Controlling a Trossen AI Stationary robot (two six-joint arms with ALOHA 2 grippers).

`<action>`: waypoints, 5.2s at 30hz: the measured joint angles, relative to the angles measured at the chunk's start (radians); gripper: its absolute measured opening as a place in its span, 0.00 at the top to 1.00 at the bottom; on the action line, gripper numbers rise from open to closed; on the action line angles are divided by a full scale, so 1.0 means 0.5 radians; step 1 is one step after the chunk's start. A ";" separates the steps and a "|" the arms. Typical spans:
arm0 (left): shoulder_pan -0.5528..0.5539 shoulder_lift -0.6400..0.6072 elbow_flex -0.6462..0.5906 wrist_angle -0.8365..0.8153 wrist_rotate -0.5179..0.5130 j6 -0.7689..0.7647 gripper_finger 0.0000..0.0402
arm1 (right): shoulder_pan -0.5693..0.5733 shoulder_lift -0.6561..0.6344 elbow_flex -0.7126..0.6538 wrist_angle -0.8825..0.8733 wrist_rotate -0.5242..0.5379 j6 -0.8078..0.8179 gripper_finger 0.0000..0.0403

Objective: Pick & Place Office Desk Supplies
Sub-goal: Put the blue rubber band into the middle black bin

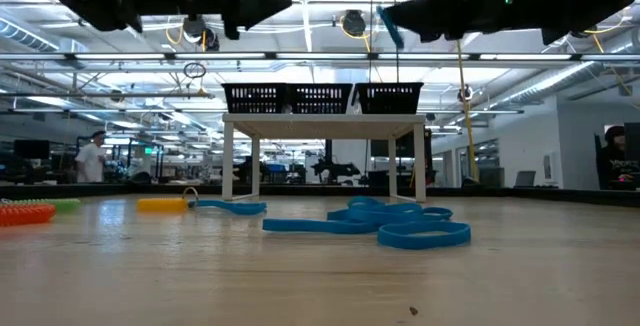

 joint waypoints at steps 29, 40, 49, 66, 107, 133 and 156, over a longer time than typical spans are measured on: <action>-0.204 0.343 0.428 -0.352 0.177 -0.063 0.36 | -0.001 0.000 -0.005 0.051 -0.221 -0.041 1.00; -0.258 0.367 0.426 -0.468 0.265 -0.130 0.36 | -0.001 -0.001 -0.006 0.181 -0.215 -0.089 1.00; -0.279 0.580 0.484 -0.343 0.263 -0.221 0.36 | -0.010 -0.001 -0.007 0.200 -0.214 -0.142 1.00; -0.303 0.815 0.774 -0.366 0.332 -0.157 0.36 | -0.010 -0.001 -0.017 0.215 -0.170 -0.151 1.00; -0.257 0.734 0.773 -0.430 0.440 -0.022 0.99 | -0.012 -0.016 -0.017 0.106 -0.113 -0.043 0.96; 0.150 0.140 0.773 -1.342 0.208 0.128 0.99 | -0.116 -0.689 -0.031 -0.878 0.195 0.378 0.56; 0.722 0.305 0.774 -1.289 0.276 -0.190 0.99 | -0.314 -0.706 -0.568 0.020 0.189 0.511 0.60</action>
